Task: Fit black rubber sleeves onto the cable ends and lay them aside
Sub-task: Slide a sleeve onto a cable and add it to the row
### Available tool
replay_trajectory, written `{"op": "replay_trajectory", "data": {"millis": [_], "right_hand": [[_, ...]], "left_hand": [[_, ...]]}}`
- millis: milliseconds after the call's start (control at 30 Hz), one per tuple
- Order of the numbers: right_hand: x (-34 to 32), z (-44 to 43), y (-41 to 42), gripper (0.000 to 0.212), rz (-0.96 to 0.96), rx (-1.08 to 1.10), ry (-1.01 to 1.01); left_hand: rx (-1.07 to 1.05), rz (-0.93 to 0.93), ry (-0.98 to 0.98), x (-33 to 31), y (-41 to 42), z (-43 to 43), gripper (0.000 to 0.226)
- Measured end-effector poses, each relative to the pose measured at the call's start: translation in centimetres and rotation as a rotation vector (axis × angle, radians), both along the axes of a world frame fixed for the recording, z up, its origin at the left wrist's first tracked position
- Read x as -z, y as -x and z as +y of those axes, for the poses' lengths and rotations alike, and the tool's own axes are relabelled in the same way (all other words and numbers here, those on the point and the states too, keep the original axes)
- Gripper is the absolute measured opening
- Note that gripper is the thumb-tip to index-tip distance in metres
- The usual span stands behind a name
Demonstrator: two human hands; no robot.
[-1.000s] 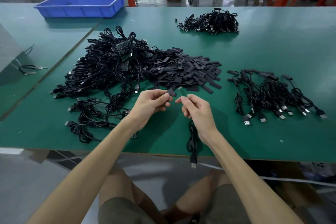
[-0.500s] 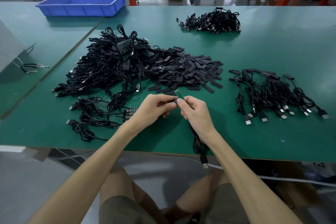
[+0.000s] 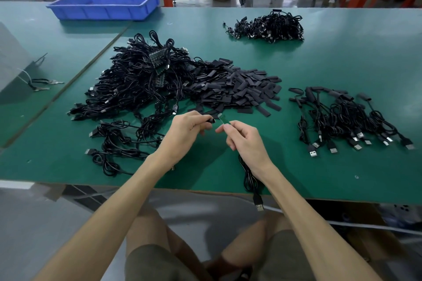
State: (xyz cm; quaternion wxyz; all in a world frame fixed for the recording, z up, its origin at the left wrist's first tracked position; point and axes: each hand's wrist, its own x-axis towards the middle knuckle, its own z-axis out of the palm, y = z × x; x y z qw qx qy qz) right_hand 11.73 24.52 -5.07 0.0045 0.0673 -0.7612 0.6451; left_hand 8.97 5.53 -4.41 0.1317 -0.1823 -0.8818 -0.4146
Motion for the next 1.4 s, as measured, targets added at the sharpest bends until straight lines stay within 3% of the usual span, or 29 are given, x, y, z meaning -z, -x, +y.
{"op": "replay_trajectory", "data": {"millis": [600,1033,1400], "right_hand": [[-0.4,-0.1,-0.3,0.028,-0.032,0.004,-0.037],[-0.1,-0.1,-0.1,0.032,-0.024,-0.001,-0.051],[-0.1,-0.1,-0.2,0.029,-0.014,-0.044,-0.099]], "left_hand": [[0.034,0.092,0.147,-0.3,-0.5,-0.2,0.033],[-0.002,0.063,0.127,-0.5,-0.9,-0.3,0.033],[0.11,0.207,0.389,-1.7,-1.1,-1.2,0.043]]}}
